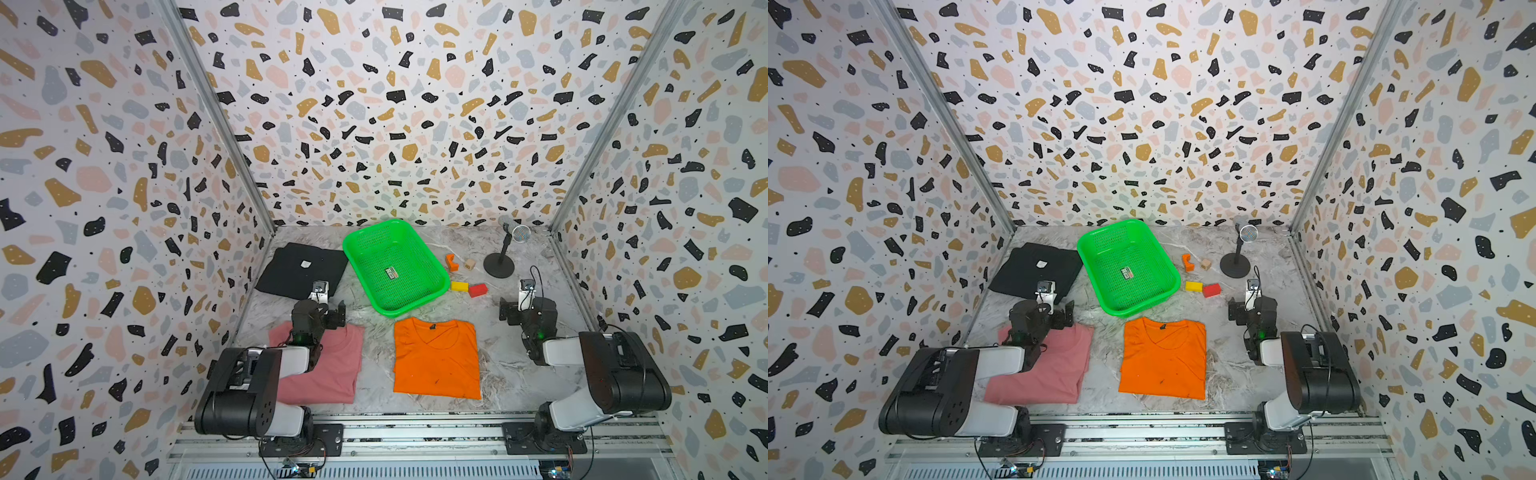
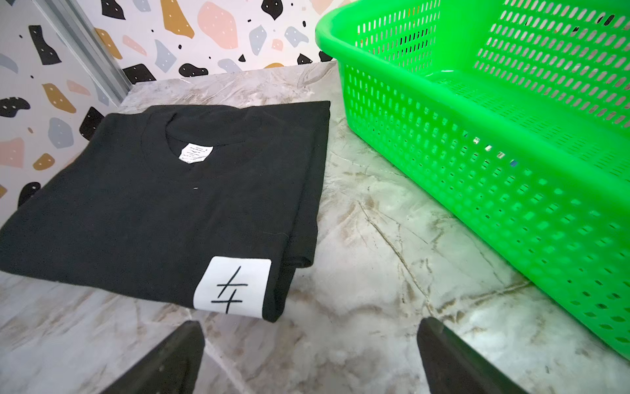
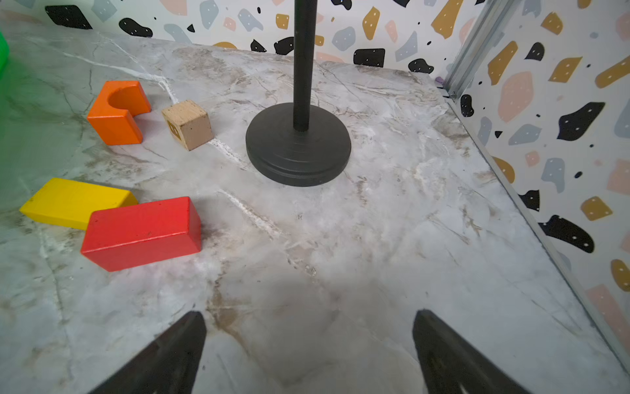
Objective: Put the folded t-shirts into the basket
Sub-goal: Adjust the bin at the center of the board.
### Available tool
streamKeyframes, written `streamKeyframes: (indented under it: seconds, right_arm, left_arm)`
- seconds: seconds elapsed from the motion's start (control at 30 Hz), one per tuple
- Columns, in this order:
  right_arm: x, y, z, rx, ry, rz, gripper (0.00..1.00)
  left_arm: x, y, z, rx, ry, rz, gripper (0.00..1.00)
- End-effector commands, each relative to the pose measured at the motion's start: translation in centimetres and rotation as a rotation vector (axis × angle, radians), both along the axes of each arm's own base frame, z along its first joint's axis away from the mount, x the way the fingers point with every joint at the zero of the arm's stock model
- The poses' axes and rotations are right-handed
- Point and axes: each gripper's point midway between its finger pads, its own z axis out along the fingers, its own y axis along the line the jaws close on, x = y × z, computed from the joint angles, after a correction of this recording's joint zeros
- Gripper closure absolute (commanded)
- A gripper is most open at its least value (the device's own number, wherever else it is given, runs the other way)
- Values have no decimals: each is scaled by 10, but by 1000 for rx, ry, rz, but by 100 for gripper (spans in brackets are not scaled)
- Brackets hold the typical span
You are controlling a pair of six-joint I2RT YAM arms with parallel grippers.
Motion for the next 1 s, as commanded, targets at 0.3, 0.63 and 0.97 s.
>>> streamKeyframes:
  seconds: [0.3,0.63,0.97]
  right_arm:
    - [7,-1,10,3,-21,-10,0]
    - [-3,-6,15,5,-65,-41,0]
    - [-55,-42,86,162,-176,-321,0]
  left_arm:
    - [10,0,19,-9,-73,6,0]
    - [9,-2,20,8,-62,9,0]
    - [11,-11,50,8,-12,-55,0]
